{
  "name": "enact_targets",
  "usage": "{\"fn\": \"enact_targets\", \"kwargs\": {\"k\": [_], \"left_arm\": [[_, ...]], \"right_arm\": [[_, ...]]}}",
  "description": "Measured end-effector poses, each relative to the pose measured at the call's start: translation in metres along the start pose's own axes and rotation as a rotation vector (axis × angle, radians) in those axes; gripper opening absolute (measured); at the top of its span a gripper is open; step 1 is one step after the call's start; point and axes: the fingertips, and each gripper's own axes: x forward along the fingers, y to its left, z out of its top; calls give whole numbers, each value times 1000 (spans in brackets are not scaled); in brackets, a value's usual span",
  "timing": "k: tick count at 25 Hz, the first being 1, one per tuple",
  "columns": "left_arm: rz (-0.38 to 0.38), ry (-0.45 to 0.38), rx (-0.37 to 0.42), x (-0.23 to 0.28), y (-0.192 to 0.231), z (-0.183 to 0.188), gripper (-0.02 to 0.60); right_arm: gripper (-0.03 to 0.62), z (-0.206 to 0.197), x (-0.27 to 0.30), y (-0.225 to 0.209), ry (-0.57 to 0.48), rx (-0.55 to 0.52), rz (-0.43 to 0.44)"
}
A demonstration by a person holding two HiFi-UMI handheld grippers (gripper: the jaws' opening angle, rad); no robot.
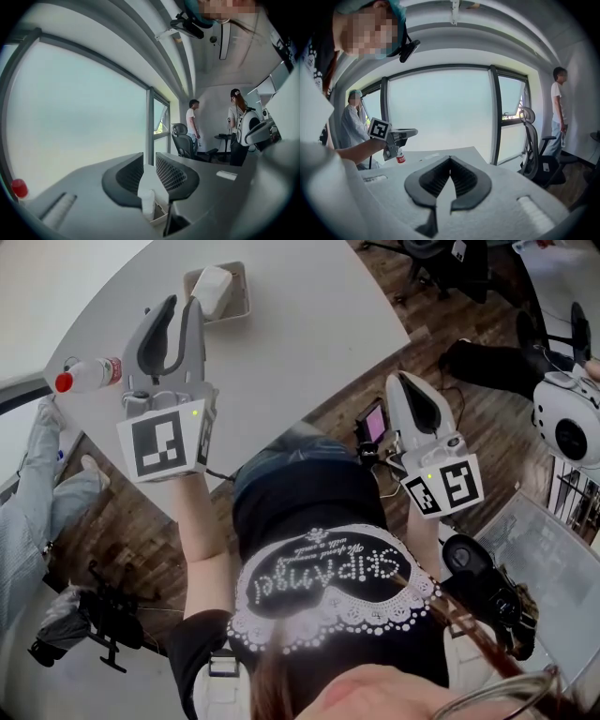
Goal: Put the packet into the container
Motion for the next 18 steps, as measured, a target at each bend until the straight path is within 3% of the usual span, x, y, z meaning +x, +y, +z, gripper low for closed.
{"fn": "enact_targets", "kwargs": {"k": [18], "left_arm": [[-13, -66, 24, -53, -31, 28, 2]], "right_arm": [[-3, 1, 6, 7, 3, -3, 32]]}}
